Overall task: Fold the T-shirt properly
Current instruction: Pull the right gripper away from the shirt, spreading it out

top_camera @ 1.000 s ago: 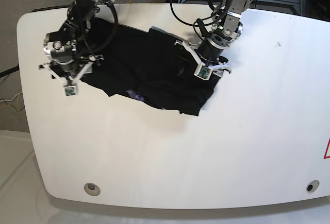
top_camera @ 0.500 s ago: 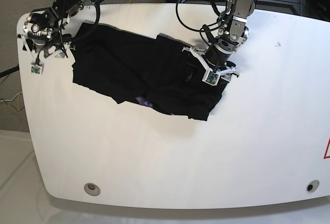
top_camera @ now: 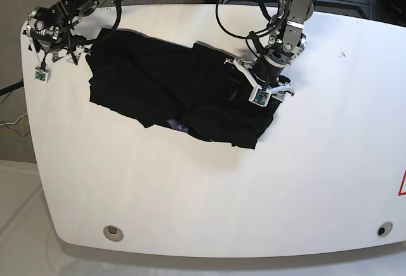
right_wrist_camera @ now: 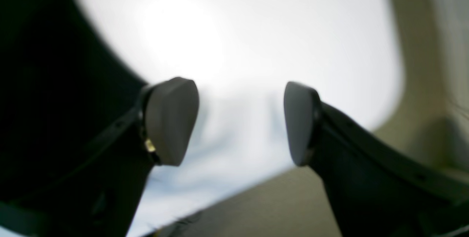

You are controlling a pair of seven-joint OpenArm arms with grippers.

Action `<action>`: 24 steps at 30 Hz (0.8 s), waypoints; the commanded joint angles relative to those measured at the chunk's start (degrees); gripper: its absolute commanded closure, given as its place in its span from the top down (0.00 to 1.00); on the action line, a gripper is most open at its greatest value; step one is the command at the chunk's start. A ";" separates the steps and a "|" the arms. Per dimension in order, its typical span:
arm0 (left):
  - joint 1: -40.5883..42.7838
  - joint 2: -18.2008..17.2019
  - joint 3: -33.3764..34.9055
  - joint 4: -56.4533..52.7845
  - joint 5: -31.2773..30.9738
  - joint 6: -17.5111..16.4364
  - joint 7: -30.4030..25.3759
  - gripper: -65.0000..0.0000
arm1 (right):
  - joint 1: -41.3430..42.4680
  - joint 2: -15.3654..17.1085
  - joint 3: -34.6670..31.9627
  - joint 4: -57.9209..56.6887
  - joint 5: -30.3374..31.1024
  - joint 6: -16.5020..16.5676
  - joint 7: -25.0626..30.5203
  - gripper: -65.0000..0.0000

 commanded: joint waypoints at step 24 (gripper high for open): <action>0.05 -1.88 -4.56 -0.18 1.41 0.83 4.21 0.62 | 1.63 0.54 -2.36 -4.21 1.19 0.03 0.45 0.60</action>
